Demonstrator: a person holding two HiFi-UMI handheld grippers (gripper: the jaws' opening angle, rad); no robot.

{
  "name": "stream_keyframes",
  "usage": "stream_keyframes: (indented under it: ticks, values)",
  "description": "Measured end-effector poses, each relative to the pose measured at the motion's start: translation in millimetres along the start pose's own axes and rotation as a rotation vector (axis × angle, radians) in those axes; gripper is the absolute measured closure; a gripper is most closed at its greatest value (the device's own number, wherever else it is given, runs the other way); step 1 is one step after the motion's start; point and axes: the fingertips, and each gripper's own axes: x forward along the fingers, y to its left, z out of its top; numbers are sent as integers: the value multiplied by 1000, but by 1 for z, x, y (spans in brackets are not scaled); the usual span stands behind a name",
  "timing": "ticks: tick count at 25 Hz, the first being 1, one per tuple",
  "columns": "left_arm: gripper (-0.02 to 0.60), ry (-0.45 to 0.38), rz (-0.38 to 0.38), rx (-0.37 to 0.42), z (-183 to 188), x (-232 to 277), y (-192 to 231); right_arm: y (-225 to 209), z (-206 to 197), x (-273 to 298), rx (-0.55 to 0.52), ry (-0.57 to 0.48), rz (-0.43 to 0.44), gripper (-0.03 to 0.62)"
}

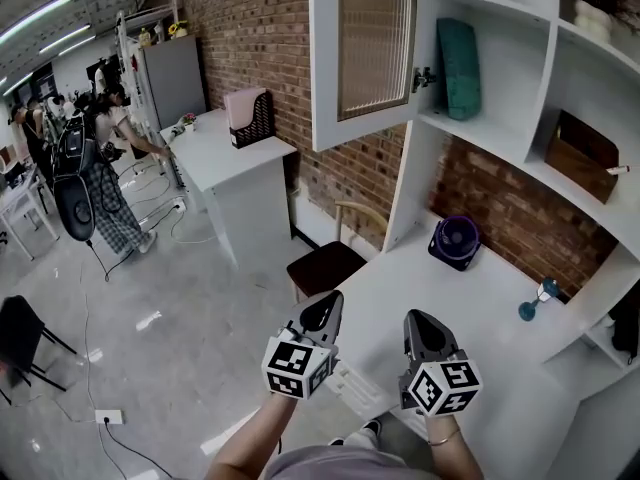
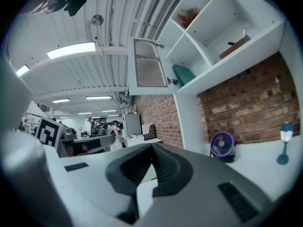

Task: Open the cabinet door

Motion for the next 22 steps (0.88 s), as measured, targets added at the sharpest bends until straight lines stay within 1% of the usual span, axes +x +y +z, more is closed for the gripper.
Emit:
stream_keyframes:
  ticks: [8,15,22]
  values:
    - [580,44,-35,-36,-23,-1,-12,-34,-12,-34,27,9,-127,597]
    - [580,66,-58,-58,-37,0,-21,-46,-25,-54,20,38,-179,595]
    - [580,72,-62,-66,-40,0,-20,-52,-32,-60,38,52,-201,595]
